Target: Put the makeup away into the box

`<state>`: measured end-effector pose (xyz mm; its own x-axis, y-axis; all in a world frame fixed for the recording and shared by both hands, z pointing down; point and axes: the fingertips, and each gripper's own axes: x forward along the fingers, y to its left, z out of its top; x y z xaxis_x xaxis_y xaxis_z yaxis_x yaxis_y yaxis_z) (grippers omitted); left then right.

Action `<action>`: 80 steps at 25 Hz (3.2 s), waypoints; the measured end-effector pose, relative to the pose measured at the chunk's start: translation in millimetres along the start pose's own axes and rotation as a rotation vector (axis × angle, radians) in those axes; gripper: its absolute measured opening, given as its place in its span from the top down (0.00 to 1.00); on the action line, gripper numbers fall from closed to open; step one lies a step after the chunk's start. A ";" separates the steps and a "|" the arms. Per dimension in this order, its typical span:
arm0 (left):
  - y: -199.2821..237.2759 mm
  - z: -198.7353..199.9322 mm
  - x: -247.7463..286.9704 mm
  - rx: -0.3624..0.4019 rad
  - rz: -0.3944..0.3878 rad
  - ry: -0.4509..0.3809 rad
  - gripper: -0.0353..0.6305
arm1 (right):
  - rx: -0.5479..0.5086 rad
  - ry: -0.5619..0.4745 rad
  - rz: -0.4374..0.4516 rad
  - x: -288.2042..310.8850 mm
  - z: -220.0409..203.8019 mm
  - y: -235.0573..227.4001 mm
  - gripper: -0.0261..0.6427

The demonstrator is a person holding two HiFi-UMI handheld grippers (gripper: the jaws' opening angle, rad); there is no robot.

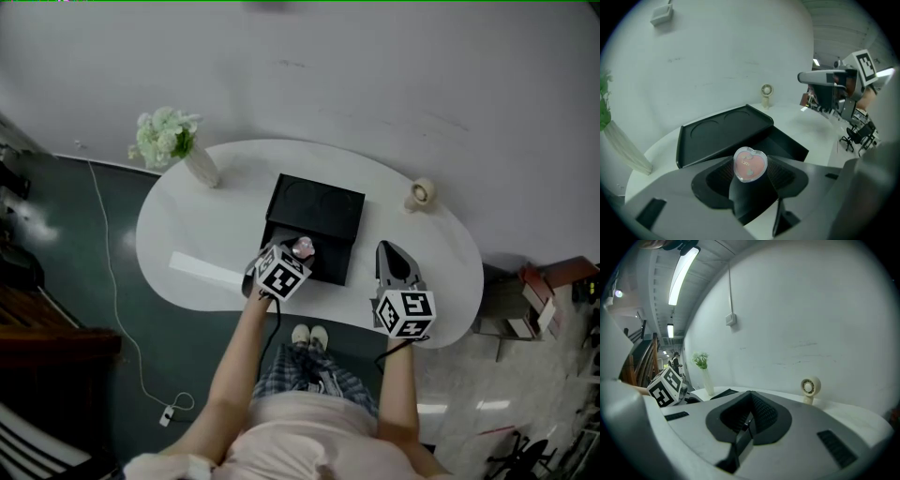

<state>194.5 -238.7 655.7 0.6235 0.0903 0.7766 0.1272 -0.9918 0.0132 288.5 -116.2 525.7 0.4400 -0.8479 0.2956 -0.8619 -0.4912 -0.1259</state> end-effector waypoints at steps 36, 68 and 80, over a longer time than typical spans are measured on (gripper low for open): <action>52.3 62.0 -97.7 -0.324 0.170 -0.547 0.62 | -0.010 -0.039 -0.017 -4.5 18.3 -7.6 0.94; 53.0 118.9 -256.5 -0.168 0.393 -0.858 0.91 | -0.074 -0.233 -0.056 -41.0 98.8 -5.9 0.94; 51.4 117.2 -252.8 -0.181 0.398 -0.843 0.91 | -0.083 -0.217 -0.045 -37.5 95.9 -9.7 0.94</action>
<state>133.8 -301.9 386.3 0.9557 -0.2922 0.0360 -0.2923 -0.9563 -0.0019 304.5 -98.8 425.0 0.5146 -0.8529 0.0878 -0.8540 -0.5190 -0.0364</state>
